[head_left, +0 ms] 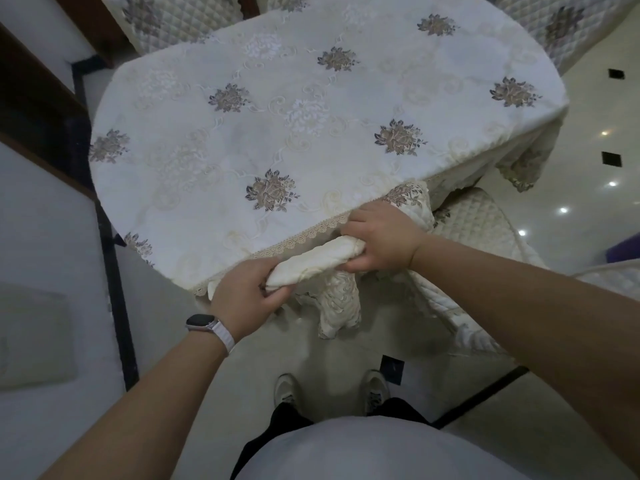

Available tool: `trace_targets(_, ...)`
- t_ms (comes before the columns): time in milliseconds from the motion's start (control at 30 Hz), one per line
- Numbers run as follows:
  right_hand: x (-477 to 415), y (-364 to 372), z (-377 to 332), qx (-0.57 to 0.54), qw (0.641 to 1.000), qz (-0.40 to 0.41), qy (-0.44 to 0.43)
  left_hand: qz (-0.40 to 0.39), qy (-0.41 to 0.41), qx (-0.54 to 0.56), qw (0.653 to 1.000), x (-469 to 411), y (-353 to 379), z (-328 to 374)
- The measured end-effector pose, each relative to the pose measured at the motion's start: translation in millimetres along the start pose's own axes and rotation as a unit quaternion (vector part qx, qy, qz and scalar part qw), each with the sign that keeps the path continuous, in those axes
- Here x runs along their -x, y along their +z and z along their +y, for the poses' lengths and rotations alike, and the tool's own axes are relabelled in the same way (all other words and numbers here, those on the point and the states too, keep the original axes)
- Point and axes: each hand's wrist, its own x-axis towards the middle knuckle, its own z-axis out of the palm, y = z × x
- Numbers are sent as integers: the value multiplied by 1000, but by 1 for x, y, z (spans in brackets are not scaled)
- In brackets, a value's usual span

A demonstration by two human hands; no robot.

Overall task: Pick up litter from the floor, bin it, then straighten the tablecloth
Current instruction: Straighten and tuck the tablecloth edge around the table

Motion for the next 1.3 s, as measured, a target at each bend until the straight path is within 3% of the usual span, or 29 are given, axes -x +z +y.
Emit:
trace_targets(433, 73, -42, -24, 55, 986, 33, 155, -21, 261, -67, 963, -41, -1, 53)
trace_targets(633, 131, -53, -46, 107, 955, 19, 276, -54, 341, -82, 935, -55, 5, 81)
trace_targets(800, 188, -53, -69, 146, 922, 54, 355, -67, 425, -76, 899, -64, 26, 114)
trace_targets(1067, 271, -61, -69, 190, 868, 104, 446, -97, 472, -86, 872, -69, 67, 184)
trace_targets(1300, 325, -78, -37, 181, 845, 116, 491, -101, 495, -81, 859, -82, 103, 252)
